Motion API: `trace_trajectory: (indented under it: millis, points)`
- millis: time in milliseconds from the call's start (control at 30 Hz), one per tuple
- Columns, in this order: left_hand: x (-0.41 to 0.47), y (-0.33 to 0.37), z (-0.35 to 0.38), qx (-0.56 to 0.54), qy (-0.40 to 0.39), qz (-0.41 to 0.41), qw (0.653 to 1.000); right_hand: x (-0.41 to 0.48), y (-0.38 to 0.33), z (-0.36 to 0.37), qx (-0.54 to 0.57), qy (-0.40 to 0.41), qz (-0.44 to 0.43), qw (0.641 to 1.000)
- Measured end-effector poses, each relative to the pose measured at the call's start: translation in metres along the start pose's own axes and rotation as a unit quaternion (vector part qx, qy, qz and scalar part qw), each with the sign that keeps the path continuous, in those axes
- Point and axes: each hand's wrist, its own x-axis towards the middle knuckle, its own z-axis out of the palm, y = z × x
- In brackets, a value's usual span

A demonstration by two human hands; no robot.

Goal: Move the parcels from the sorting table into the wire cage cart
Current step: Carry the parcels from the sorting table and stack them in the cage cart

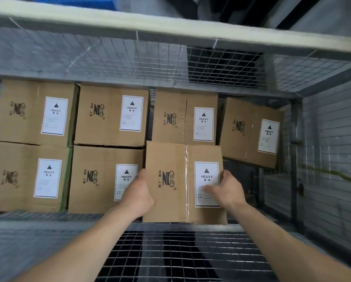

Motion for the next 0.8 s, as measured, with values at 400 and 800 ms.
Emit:
trace_trajectory:
  millis: [400, 800]
  points:
    - [0.053, -0.023, 0.038, 0.066, -0.009, -0.048, 0.997, 0.057, 0.025, 0.055, -0.027, -0.029, 0.015, 0.999]
    - [-0.010, 0.014, 0.001, 0.110, -0.030, -0.003, 0.994, 0.005, -0.007, 0.029, -0.068, -0.041, -0.092, 0.993]
